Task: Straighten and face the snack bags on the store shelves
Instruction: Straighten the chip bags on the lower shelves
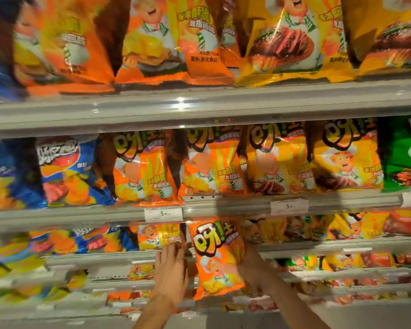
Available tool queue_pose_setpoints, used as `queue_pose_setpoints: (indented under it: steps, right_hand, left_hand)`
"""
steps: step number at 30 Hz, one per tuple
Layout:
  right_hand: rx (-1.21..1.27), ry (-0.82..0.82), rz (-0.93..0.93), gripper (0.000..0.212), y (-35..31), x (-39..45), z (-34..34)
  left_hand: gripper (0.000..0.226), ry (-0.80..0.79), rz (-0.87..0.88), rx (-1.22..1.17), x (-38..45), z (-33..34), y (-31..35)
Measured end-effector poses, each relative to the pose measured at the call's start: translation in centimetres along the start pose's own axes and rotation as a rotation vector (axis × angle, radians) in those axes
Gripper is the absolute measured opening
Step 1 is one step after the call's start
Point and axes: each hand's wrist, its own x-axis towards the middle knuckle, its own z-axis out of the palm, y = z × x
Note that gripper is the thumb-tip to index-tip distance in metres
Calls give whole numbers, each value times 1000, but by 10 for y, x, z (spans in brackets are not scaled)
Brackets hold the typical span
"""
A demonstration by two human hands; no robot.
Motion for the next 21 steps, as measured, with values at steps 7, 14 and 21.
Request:
queue_pose_setpoints:
  steps: [7,14,21]
  right_hand:
    - [-79,175,-19,66,-30,52,16]
    - [23,326,-123,48,-43,66,18]
    - [56,256,-70,52,-26,82,36]
  left_hand:
    - [95,-127,-49,-7,-9,4,-15]
    - [92,-97,-9,-48,-12,9,-22]
    - [76,-76,0,-98,-13,10,-22]
